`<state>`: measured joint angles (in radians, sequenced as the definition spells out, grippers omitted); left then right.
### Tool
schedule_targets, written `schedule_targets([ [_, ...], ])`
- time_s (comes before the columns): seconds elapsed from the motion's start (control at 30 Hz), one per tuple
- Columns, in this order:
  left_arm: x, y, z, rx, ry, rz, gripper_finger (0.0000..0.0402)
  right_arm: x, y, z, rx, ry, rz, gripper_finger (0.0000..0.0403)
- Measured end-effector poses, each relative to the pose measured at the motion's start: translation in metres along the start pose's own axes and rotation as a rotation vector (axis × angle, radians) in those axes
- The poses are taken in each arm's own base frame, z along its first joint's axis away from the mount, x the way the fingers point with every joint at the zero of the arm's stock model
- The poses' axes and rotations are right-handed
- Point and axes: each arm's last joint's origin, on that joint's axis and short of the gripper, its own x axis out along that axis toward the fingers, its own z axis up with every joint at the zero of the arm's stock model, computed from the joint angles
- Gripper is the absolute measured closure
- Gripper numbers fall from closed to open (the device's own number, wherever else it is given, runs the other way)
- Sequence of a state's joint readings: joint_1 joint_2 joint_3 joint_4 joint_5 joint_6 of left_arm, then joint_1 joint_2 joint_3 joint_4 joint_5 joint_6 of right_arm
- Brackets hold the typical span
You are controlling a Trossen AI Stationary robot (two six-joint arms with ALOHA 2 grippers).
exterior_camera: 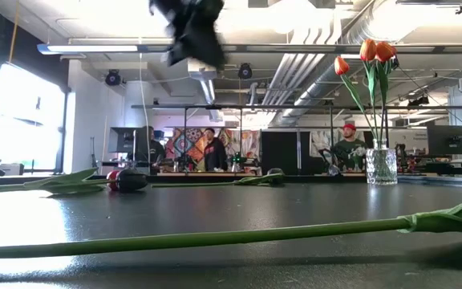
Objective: Sort flowers into vase by color
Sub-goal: Put the red tulip into the violet flower vase
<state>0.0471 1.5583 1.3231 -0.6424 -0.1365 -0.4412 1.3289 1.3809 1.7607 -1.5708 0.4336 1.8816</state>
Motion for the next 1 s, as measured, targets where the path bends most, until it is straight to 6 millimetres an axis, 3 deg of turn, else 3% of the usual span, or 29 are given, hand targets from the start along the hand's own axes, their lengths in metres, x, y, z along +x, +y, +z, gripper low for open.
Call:
schedule_targets([
  [0.17,-0.003,0.022,-0.020,-0.053,0.228,0.180,0.0303,-0.027,0.008,0.019,-0.076,-0.259,0.162,0.0300],
  [0.37,-0.007,0.039,-0.028,-0.059,0.372,0.230,0.0303,-0.057,0.012,0.038,-0.163,-0.564,0.266,0.0324],
  [0.57,0.009,0.061,-0.047,-0.026,0.468,0.255,0.0303,-0.078,0.018,0.052,-0.224,-0.848,0.280,0.0337],
  [0.73,0.026,0.079,-0.080,-0.036,0.597,0.273,0.0303,-0.071,0.022,0.063,-0.291,-0.942,0.169,0.0349],
  [1.0,0.039,0.097,-0.125,-0.082,0.755,0.292,0.0303,-0.044,0.024,0.092,-0.211,-0.953,0.023,0.0369],
])
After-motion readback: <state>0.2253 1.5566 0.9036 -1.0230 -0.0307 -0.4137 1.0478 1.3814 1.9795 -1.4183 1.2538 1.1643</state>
